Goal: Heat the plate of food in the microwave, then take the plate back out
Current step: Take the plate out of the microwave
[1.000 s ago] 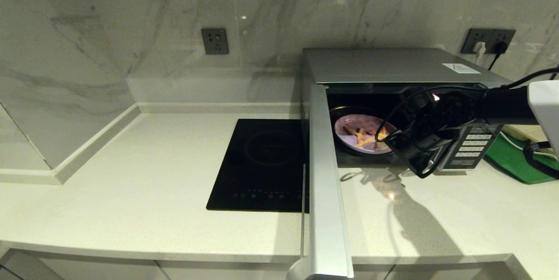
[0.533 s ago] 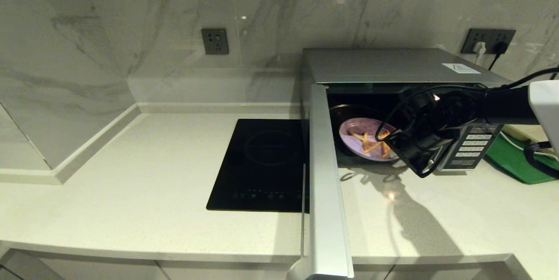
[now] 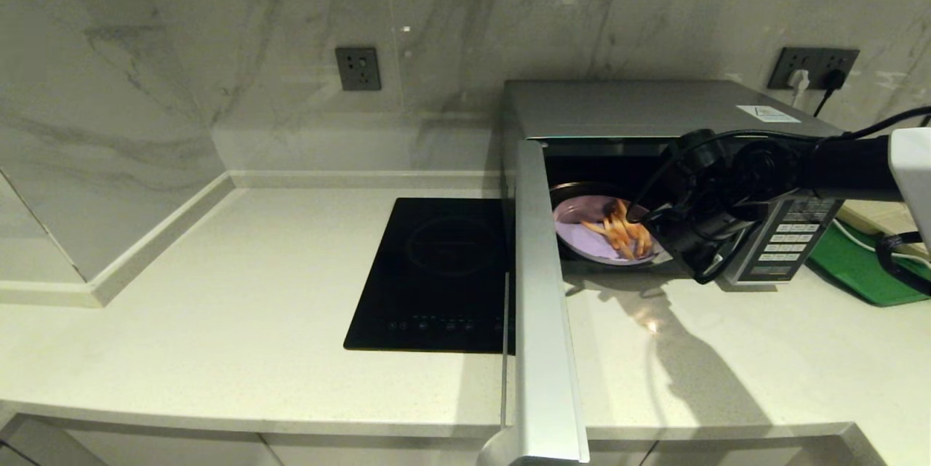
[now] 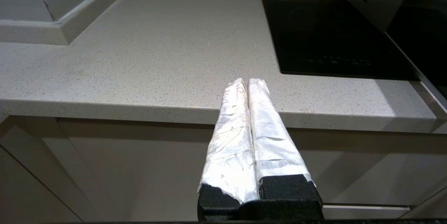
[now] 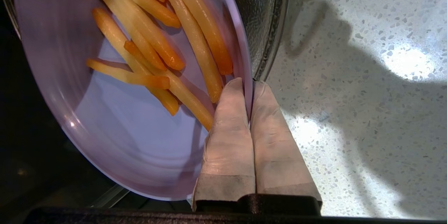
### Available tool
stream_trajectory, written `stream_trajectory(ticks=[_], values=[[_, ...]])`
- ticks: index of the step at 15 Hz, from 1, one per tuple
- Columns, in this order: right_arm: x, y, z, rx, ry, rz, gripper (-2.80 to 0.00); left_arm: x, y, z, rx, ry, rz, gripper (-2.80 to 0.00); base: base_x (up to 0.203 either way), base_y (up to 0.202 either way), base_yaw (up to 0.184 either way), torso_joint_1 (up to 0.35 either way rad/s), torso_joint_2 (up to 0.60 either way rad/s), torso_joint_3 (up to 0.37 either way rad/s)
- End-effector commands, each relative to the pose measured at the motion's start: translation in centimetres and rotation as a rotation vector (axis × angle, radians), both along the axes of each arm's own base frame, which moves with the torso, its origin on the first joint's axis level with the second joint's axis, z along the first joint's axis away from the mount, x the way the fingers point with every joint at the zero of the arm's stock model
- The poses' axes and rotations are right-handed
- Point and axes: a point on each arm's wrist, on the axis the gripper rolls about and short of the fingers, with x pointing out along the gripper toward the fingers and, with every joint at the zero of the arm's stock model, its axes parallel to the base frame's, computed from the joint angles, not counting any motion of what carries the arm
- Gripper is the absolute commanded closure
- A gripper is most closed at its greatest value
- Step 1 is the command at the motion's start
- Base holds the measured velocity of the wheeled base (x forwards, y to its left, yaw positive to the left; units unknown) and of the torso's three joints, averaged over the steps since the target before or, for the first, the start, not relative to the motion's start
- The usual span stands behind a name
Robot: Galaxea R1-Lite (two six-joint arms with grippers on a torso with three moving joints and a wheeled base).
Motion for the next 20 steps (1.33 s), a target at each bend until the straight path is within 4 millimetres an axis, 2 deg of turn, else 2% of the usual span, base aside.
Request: stream_trajectory(ticks=[1,6,10,20], values=[[0.1,-0.4,0.3,0.006,-0.011,-0.016,0.0,0.0,0.0,0.0,-0.001,-0.001,0.001,0.0,0.0,0.0,0.0,0.0,0.0,0.0],[-0.2,-0.7,1.3,0.012,-0.031,-0.022,0.0,0.0,0.0,0.0,-0.001,-0.001,0.001,0.0,0.0,0.0,0.0,0.0,0.0,0.0],[-1.7,-1.0,2.3,0.013,-0.03,-0.022,0.0,0.0,0.0,0.0,-0.001,-0.001,0.001,0.0,0.0,0.0,0.0,0.0,0.0,0.0],[-9.7,-2.0,4.1,0.016,0.019,-0.006,0.0,0.0,0.0,0.0,-0.001,-0.001,0.001,0.0,0.0,0.0,0.0,0.0,0.0,0.0]])
